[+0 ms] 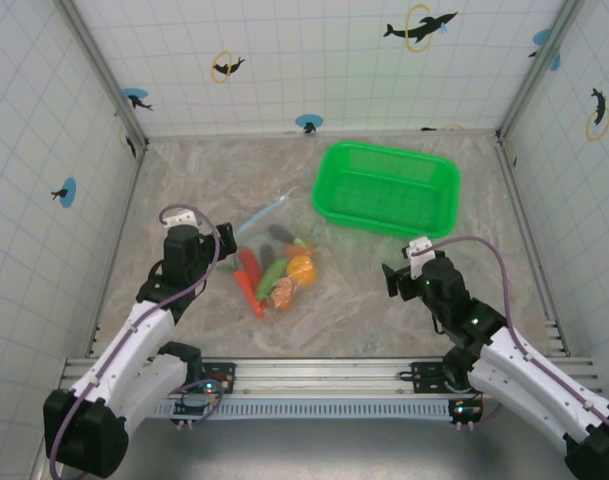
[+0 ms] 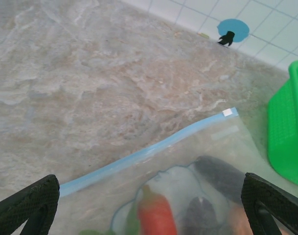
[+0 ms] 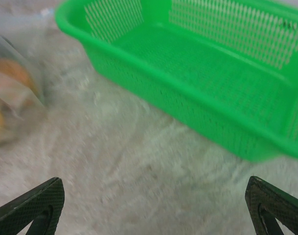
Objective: Place the food in the zip-top bag and seal the zipper
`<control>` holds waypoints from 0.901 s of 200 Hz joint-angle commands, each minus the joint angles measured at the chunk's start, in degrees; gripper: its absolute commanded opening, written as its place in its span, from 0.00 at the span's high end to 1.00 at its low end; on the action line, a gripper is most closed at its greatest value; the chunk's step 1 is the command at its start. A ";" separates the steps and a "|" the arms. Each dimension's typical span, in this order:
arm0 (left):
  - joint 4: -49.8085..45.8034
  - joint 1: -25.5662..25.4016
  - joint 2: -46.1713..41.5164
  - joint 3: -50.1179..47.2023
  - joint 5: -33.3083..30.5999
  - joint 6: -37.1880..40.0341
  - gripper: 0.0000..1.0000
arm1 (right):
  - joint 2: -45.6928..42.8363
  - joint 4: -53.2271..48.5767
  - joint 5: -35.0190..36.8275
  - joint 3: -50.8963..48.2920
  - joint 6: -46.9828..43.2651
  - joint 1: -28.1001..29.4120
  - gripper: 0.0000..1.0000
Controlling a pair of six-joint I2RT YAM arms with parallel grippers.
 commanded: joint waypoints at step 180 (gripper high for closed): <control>79.07 11.57 29.65 -32.89 -7.03 26.18 0.02 | 36.45 81.14 -9.26 -26.88 -7.52 -32.56 0.02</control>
